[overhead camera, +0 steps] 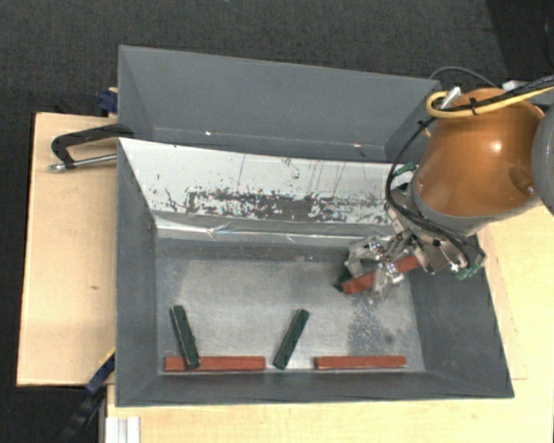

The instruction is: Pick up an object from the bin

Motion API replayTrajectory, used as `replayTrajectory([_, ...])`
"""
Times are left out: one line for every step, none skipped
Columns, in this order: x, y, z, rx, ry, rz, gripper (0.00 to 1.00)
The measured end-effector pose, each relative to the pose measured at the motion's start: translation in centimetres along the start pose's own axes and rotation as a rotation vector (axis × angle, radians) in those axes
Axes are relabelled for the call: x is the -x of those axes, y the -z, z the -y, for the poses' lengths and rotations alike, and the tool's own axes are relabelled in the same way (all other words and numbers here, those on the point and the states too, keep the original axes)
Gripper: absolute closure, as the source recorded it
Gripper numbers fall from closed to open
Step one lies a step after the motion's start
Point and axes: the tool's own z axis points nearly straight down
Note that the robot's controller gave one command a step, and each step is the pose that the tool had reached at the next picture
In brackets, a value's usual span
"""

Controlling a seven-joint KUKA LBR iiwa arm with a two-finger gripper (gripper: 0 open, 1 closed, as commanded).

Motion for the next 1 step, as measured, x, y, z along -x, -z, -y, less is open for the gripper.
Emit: replayTrajectory([-0.13,4.20,1.04,0.004,0.049,-0.005,1.00])
